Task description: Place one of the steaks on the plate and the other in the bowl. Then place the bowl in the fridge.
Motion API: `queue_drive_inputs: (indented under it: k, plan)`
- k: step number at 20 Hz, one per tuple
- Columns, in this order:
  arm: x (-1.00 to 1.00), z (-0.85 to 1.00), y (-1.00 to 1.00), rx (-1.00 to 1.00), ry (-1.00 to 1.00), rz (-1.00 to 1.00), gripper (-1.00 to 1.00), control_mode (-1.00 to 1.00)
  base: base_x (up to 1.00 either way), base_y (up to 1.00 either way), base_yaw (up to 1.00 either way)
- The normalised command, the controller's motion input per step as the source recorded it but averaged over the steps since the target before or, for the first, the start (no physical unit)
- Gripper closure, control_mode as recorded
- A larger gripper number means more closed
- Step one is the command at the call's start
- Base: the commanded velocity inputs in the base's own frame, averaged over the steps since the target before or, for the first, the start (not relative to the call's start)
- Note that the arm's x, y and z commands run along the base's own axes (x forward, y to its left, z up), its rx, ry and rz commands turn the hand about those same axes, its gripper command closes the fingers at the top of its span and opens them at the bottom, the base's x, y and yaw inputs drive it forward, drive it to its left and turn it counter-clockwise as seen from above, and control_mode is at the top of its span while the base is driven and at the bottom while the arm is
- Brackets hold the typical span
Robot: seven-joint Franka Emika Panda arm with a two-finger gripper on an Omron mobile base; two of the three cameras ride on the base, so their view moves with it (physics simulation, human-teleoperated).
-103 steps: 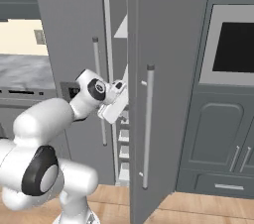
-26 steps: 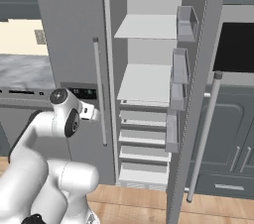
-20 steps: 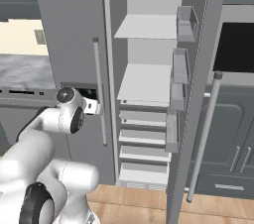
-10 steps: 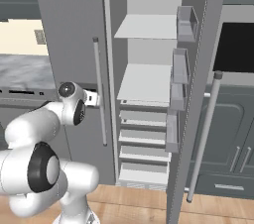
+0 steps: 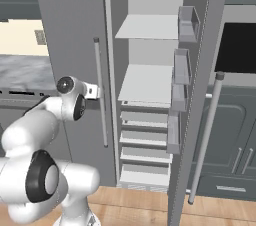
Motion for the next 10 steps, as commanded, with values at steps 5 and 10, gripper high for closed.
queue_drive_inputs:
  k: [5, 10]
  plan:
    - [0.21, 0.63, 0.00, -0.06, 0.05, 0.00, -1.00, -1.00, 0.00, 0.00, 0.00]
    - [0.16, 0.05, 0.00, 0.00, 0.02, 0.00, -1.00, -1.00, 0.00, 0.00, 0.00]
